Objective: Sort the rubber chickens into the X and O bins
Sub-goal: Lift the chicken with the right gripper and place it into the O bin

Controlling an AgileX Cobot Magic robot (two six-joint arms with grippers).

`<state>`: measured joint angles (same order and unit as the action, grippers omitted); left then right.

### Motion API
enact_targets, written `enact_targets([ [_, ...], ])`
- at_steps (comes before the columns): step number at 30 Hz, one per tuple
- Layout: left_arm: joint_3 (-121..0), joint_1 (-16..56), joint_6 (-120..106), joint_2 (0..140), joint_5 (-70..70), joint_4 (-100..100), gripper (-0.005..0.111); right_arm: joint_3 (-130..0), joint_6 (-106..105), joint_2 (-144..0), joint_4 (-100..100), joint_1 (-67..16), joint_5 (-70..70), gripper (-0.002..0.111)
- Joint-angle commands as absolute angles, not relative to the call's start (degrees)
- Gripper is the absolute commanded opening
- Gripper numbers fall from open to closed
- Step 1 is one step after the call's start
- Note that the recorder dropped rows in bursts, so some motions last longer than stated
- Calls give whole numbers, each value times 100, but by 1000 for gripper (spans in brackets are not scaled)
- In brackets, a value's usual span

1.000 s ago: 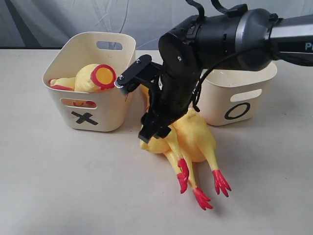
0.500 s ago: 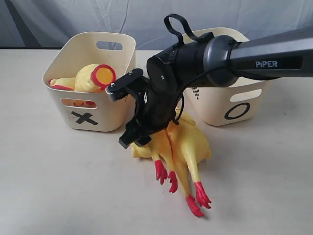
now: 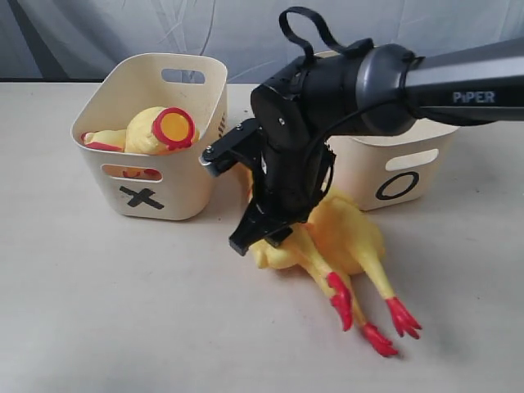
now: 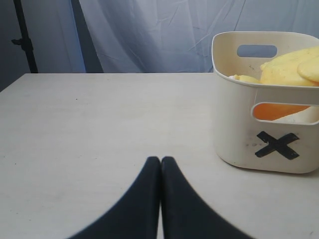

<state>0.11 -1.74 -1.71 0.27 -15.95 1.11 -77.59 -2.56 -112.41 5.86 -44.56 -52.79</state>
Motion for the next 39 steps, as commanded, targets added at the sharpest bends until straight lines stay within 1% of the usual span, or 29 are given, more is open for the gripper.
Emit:
enact_targets([
  [1,0,-147,-154,0,-1541,75,0,-7707,-138,-10559,1007,-4403,-5605,-1],
  [6,0,-147,-154,0,-1541,75,0,-7707,431,-9760,1491,-4403,-5428,-1],
  [10,0,-147,-154,0,-1541,75,0,-7707,481,-9133,1502,-4403,-5112,-1],
  [16,0,-147,-154,0,-1541,75,0,-7707,481,-7820,1713,-4403,-3818,-1],
  [18,0,-147,-154,0,-1541,75,0,-7707,481,-7501,2363,-4403,-3574,-1],
  [21,0,-147,-154,0,-1541,75,0,-7707,724,-7353,3953,-4403,-3824,-1],
  [25,0,-147,-154,0,-1541,75,0,-7418,2023,-7616,5756,-4373,-3870,-1],
  [29,0,-147,-154,0,-1541,75,0,-6796,3539,-7967,6678,-3697,-3555,-1],
  [32,0,-147,-154,0,-1541,75,0,-6356,4666,-8020,7579,-3133,-2705,-1],
  [35,0,-147,-154,0,-1541,75,0,-6000,6646,-8020,9182,-2538,-1771,-1],
  [36,0,-147,-154,0,-1541,75,0,-5913,7443,-8029,9946,-2373,-1716,-1],
  [37,0,-147,-154,0,-1541,75,0,-5854,7978,-8054,9995,-2255,-1779,-1],
  [39,0,-147,-154,0,-1541,75,0,-5922,8100,-8217,9995,-2012,-1977,-1],
])
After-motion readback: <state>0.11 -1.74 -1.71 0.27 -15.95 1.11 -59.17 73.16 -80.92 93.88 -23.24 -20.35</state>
